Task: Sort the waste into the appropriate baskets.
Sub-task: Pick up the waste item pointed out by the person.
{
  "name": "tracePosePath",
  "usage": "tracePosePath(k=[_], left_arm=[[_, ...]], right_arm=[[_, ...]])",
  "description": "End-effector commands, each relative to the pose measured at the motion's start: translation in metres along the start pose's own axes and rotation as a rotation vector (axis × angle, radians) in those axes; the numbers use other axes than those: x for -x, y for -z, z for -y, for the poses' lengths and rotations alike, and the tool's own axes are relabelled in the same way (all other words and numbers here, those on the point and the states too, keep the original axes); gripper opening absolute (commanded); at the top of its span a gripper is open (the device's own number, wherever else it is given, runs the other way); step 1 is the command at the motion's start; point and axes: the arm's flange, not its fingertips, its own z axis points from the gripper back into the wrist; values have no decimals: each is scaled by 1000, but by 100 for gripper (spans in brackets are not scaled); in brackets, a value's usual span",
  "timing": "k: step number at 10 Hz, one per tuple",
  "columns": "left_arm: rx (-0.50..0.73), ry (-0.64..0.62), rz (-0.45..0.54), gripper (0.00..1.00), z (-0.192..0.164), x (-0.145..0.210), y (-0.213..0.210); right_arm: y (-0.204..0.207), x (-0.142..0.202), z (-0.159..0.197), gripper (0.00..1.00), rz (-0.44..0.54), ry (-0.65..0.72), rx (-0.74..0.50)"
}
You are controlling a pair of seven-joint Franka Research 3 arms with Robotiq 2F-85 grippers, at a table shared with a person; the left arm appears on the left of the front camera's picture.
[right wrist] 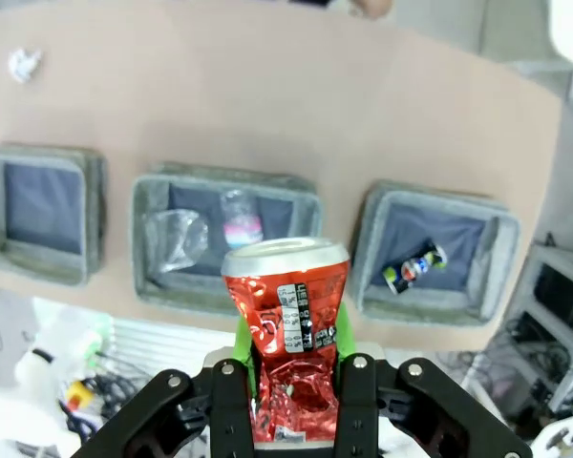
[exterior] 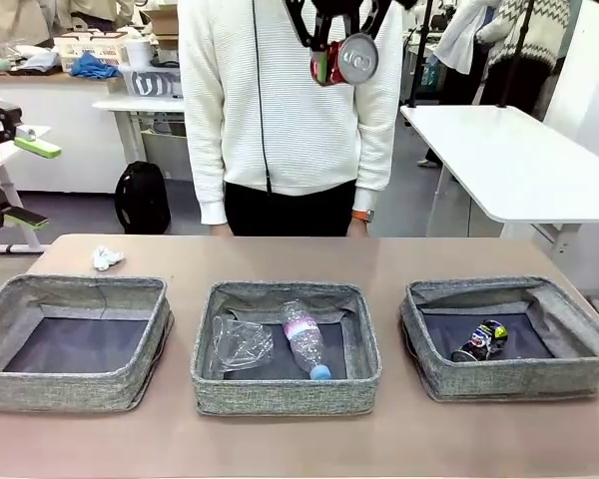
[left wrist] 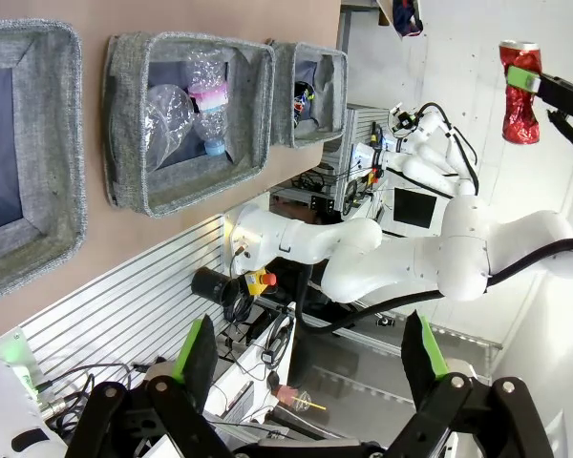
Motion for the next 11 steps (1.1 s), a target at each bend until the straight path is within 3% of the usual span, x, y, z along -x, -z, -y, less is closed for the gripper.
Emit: tracePosePath(k=[1, 8, 9, 11], left_arm=[[-1, 4, 3, 100, 0, 2, -1], [-1, 4, 3, 100, 0, 2, -1], [-1, 4, 3, 100, 0, 2, -1], [-1, 4, 3, 100, 0, 2, -1]], right_arm=[[-25, -24, -24, 34, 2, -63, 20], [-37, -35, -42, 34, 17, -87, 4], [4, 1, -25, 34, 6, -45, -12], [4, 1, -25, 34, 6, -45, -12]])
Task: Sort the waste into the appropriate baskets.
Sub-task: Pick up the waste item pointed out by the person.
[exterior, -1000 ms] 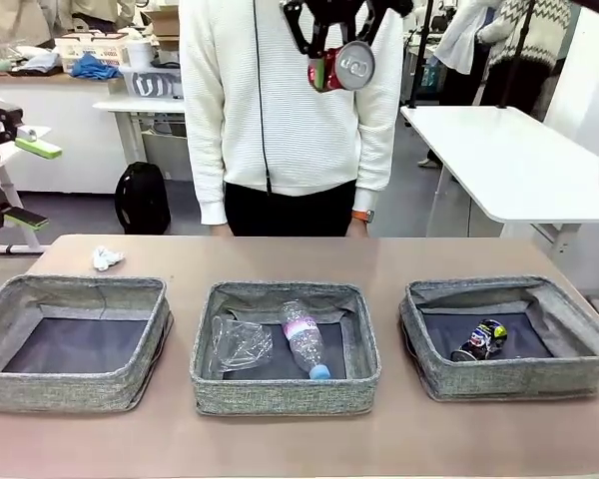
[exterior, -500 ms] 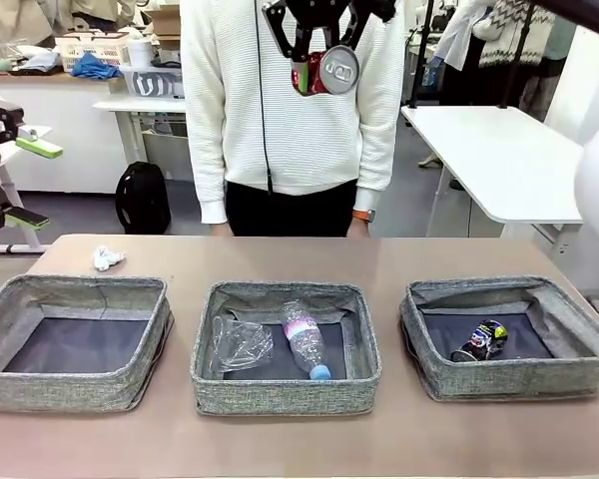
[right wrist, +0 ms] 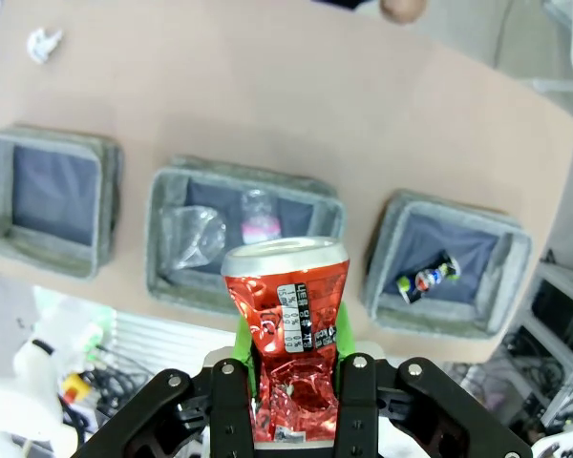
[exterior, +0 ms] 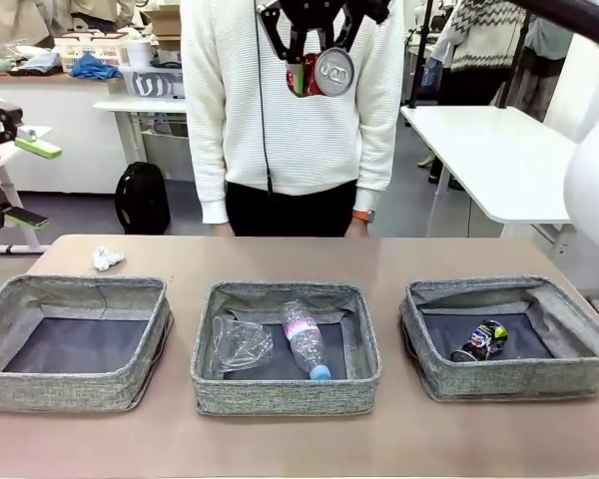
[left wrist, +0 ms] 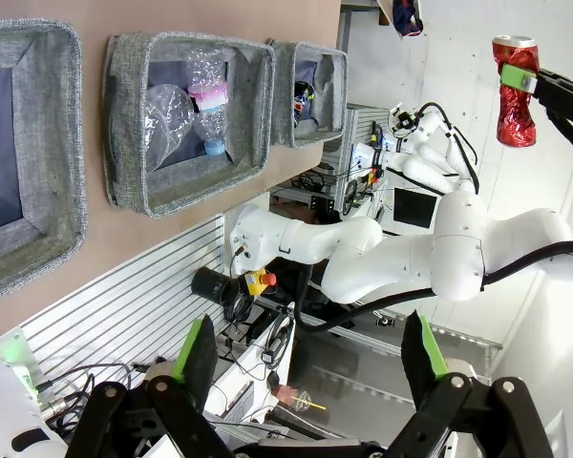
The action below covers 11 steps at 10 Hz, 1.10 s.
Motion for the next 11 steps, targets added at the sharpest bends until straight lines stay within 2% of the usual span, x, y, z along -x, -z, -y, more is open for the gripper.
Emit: tracePosePath(k=[1, 11], left_arm=[[-1, 4, 3, 100, 0, 2, -1], [-1, 4, 3, 100, 0, 2, -1]], right_arm=[[-1, 1, 1, 34, -1, 6, 2], [-1, 1, 1, 34, -1, 6, 2]])
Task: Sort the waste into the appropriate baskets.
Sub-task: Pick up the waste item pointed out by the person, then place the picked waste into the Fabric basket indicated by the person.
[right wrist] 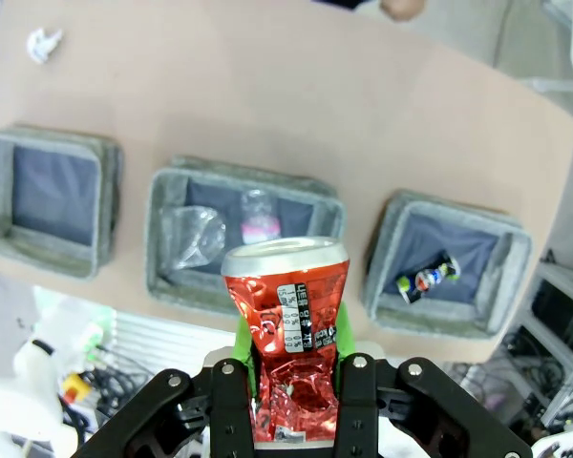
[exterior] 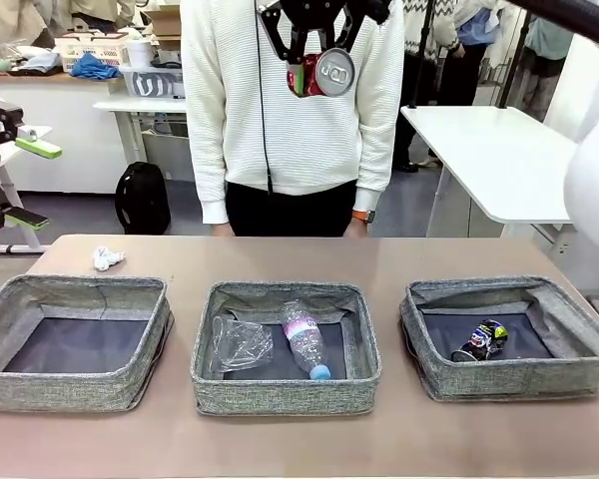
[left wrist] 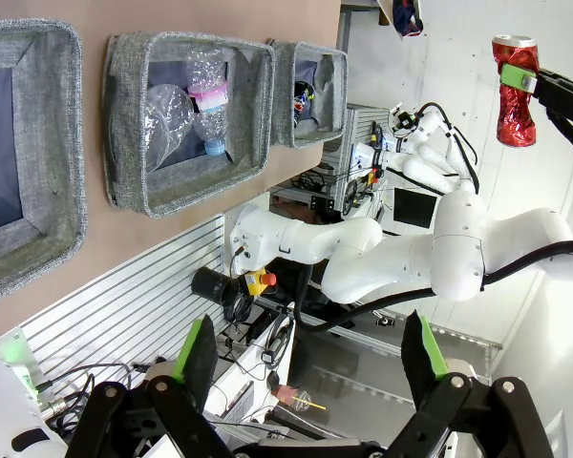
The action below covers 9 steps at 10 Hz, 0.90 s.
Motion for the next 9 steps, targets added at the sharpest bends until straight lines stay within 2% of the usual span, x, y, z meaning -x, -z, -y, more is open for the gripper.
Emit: tracePosePath(k=[1, 9], left_arm=[[-1, 4, 3, 100, 0, 2, -1], [-1, 4, 3, 100, 0, 2, -1]], right_arm=[[-1, 1, 1, 34, 0, 6, 2], [-1, 1, 1, 34, 0, 6, 2]])
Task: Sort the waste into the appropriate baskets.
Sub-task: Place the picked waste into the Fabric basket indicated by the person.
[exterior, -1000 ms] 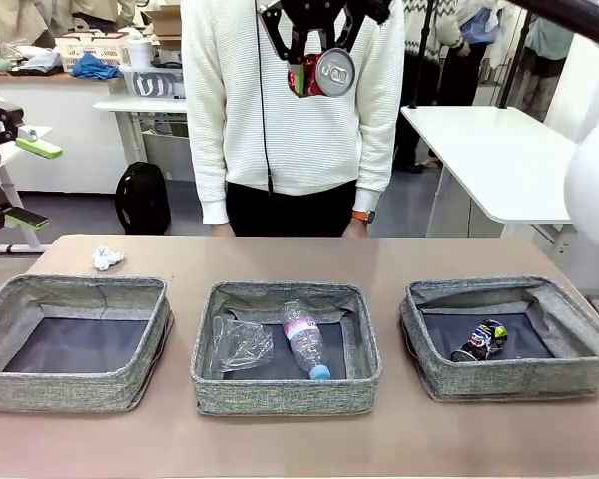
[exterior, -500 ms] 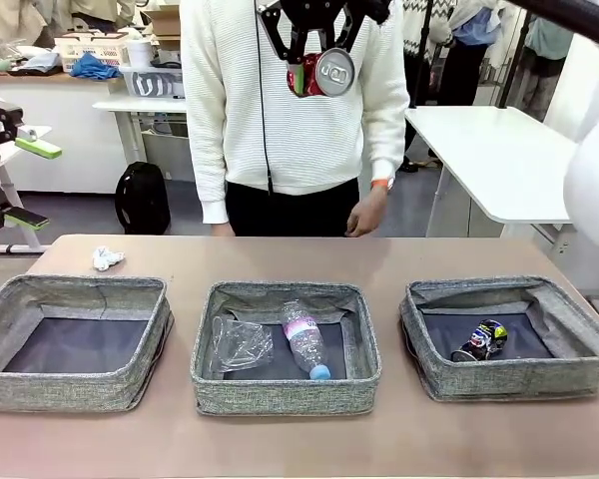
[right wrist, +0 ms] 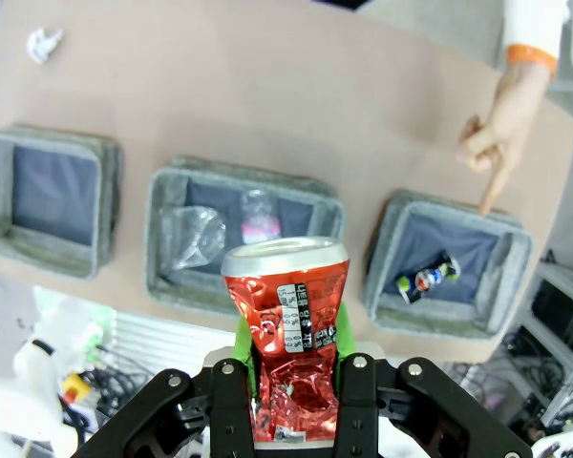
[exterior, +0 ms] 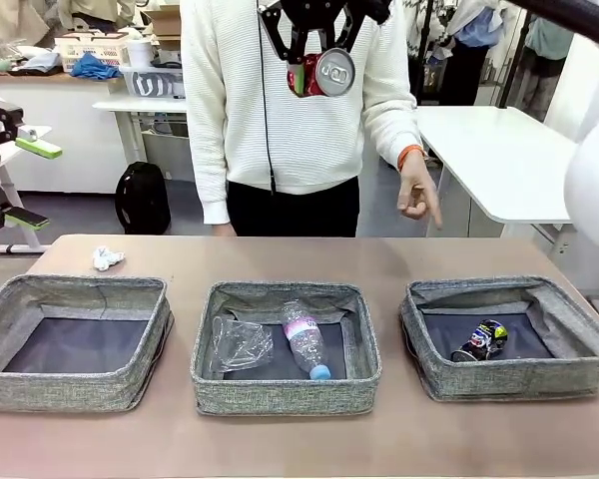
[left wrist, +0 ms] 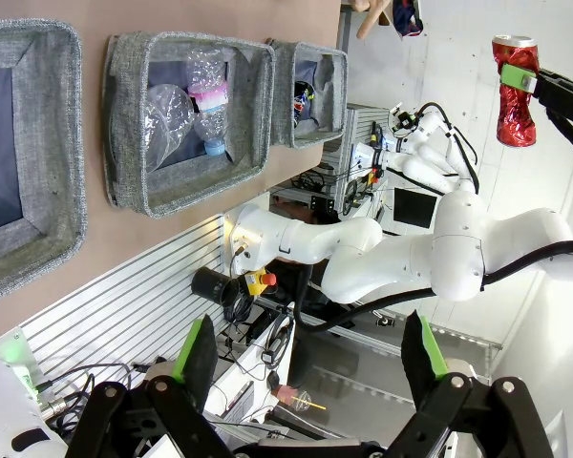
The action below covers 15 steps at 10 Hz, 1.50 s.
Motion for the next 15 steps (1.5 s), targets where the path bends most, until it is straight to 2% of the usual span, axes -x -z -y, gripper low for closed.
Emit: tracePosePath(k=[1, 8, 9, 10, 11, 12, 14, 15], left_arm=[[-1, 4, 3, 100, 0, 2, -1], [-1, 4, 3, 100, 0, 2, -1], [-1, 4, 3, 100, 0, 2, -1], [-1, 4, 3, 100, 0, 2, -1], [-1, 4, 3, 100, 0, 2, -1], [-1, 4, 3, 100, 0, 2, -1], [-1, 4, 3, 100, 0, 2, -1], [-1, 4, 3, 100, 0, 2, -1]], right_arm=[[-1, 1, 1, 34, 0, 6, 2], [0, 0, 0, 34, 0, 0, 0], [14, 15, 15, 34, 1, -164, 29], [31, 33, 32, 34, 4, -223, 42], [51, 52, 55, 34, 10, -260, -19], [71, 69, 74, 34, 27, -247, -100], [111, 104, 102, 34, 40, -220, -173], [129, 120, 115, 34, -4, -198, -219]])
